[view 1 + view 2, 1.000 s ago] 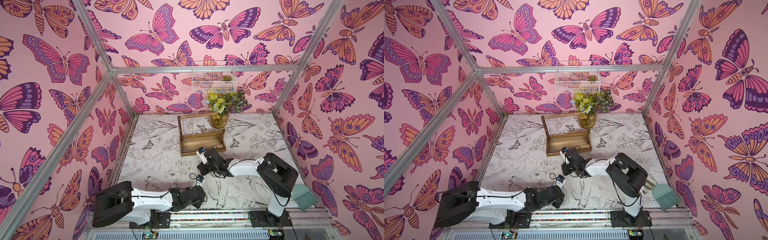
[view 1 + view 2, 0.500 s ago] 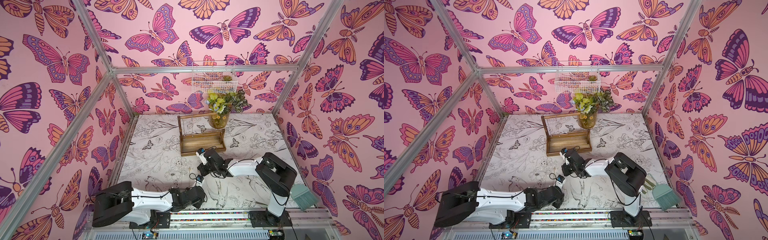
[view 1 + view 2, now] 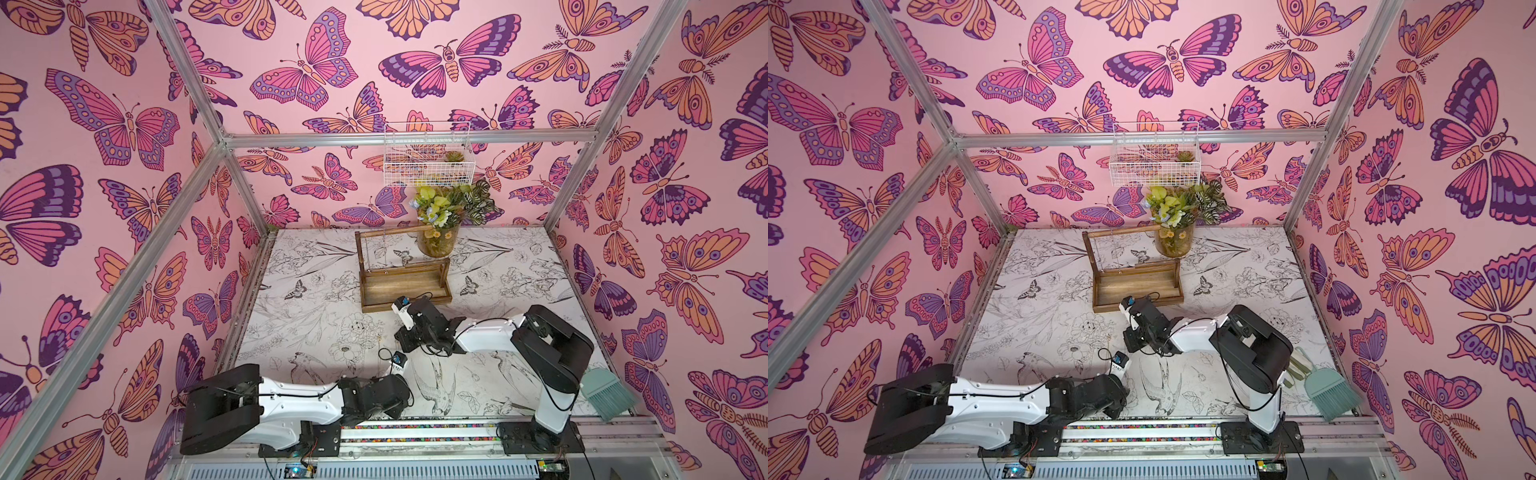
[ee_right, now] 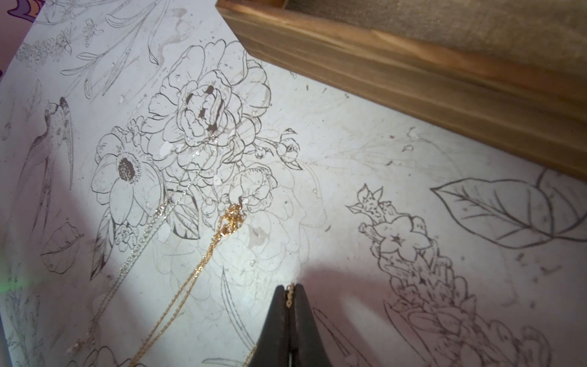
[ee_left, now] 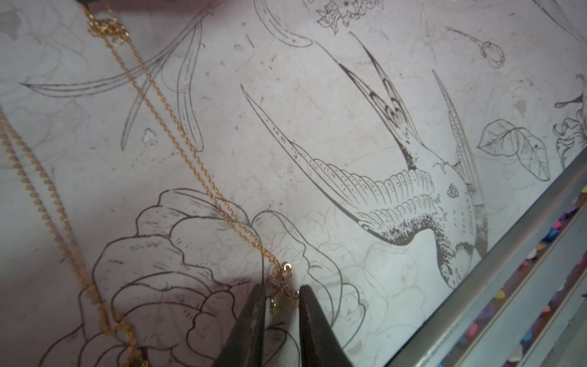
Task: Take the necklace off the jewelry display stand
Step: Place the necklace at the center of the board.
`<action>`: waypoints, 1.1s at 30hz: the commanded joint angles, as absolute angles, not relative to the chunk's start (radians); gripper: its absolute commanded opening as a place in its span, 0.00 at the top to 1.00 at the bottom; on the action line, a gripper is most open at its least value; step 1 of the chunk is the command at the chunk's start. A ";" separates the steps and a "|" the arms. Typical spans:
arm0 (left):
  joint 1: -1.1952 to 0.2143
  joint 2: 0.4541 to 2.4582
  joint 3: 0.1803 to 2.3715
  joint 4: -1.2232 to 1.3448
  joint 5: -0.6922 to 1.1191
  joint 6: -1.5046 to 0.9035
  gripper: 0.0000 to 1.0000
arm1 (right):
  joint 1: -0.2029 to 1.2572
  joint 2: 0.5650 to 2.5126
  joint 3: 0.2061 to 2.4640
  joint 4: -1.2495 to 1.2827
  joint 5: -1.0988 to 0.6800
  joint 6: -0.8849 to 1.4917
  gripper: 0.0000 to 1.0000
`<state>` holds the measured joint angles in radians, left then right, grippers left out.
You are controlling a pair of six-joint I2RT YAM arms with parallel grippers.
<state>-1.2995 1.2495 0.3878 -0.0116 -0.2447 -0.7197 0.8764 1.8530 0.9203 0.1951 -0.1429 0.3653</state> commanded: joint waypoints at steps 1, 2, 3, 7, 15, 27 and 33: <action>-1.310 1.216 0.368 -0.078 -0.263 -0.726 0.71 | 0.868 1.872 0.937 0.170 -0.132 0.346 1.00; -1.310 1.208 0.368 -0.087 -0.266 -0.727 0.68 | 0.869 1.874 0.939 0.169 -0.133 0.345 1.00; -1.312 1.199 0.367 -0.094 -0.269 -0.727 0.66 | 0.868 1.876 0.941 0.167 -0.131 0.345 1.00; -1.312 1.163 0.366 -0.119 -0.280 -0.718 0.62 | 0.868 1.882 0.948 0.165 -0.128 0.345 1.00; -1.319 1.119 0.371 -0.158 -0.278 -0.713 0.57 | 0.861 1.893 0.969 0.155 -0.113 0.345 1.00; -1.325 1.037 0.380 -0.234 -0.282 -0.707 0.51 | 0.857 1.888 0.986 0.136 -0.110 0.344 0.66; -1.327 0.989 0.396 -0.283 -0.294 -0.688 0.49 | 0.857 1.856 0.992 0.108 -0.087 0.342 0.62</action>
<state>-1.3224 1.0088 0.3866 -0.2237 -0.2665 -0.7116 0.8635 1.8721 0.9657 0.1493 -0.1154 0.3500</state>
